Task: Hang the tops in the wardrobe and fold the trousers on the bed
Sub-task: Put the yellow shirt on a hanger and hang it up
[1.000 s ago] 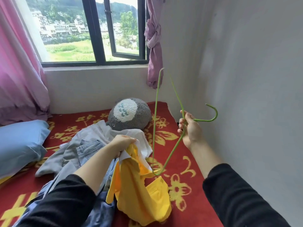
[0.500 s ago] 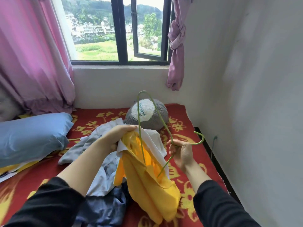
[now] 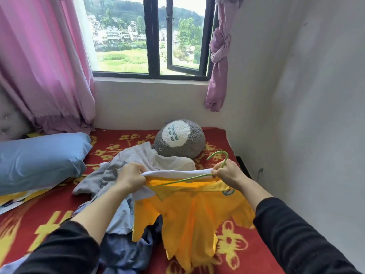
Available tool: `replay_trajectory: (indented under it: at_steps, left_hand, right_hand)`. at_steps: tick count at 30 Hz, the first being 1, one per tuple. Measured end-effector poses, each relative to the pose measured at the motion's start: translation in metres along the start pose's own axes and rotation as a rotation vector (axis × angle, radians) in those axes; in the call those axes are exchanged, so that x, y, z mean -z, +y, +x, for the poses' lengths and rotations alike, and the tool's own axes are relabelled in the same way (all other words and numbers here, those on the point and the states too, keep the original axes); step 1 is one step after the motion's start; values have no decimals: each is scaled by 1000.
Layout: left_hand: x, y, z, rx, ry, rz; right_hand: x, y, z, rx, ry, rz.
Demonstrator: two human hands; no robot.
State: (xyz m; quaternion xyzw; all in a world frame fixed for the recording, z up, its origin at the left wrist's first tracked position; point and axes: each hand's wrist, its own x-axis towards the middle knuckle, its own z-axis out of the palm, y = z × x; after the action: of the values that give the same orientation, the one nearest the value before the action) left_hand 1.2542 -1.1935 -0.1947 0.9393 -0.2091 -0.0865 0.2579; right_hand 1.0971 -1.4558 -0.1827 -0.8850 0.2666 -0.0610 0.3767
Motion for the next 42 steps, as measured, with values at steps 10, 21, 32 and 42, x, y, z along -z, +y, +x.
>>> replay_trajectory:
  at_steps: [10, 21, 32, 42]
  left_hand:
    - [-2, 41, -18, -199, -106, -392]
    - [21, -15, -63, -179, 213, -129]
    - [130, -95, -222, 92, 740, -428]
    - [216, -192, -417, 445, 1157, -322]
  right_hand:
    - [5, -45, -9, 78, -12, -58]
    - [-5, -127, -30, 286, -64, 67]
    - [-68, -205, -101, 624, 361, -209]
    - [-194, -351, -244, 750, -199, 351]
